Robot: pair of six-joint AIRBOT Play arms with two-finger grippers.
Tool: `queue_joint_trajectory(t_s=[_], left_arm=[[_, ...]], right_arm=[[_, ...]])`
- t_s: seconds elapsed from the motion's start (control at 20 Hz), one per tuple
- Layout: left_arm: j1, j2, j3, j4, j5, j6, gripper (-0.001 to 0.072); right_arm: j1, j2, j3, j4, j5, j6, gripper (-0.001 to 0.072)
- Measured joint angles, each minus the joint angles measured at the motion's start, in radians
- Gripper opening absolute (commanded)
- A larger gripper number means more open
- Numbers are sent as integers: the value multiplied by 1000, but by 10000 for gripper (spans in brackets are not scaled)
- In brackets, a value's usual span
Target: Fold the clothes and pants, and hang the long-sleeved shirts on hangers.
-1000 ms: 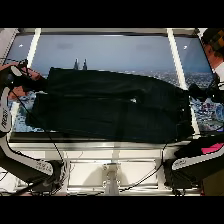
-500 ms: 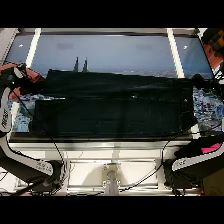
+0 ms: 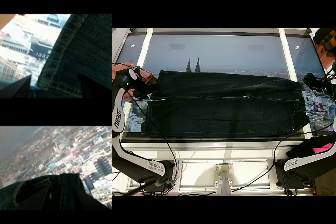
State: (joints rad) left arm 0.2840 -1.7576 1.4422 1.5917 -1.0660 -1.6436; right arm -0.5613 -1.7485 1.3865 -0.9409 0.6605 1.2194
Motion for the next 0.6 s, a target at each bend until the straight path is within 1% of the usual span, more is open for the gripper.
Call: queue_joint_trajectory(t_s=[0.2,0.3,0.35,0.4,0.45,0.5,0.55,0.6], left_arm=[[-3,24,10,-3,-28,1,673],[-8,47,23,-10,-34,17,672],[-10,60,28,-12,-35,28,633],[-10,77,32,-14,-37,47,534],[-11,97,35,-14,-39,73,475],[-11,118,37,-14,-40,107,470],[-11,146,39,-14,-41,151,368],[-11,176,40,-14,-38,192,182]], right_arm=[[0,0,0,-2,20,0,344],[0,0,0,-9,28,0,344],[0,2,0,-14,36,0,344],[0,4,0,-23,47,-1,344],[0,8,2,-39,62,-6,344],[0,16,6,-61,82,-16,344],[0,27,13,-92,109,-29,344],[0,41,20,-126,138,-38,344]])
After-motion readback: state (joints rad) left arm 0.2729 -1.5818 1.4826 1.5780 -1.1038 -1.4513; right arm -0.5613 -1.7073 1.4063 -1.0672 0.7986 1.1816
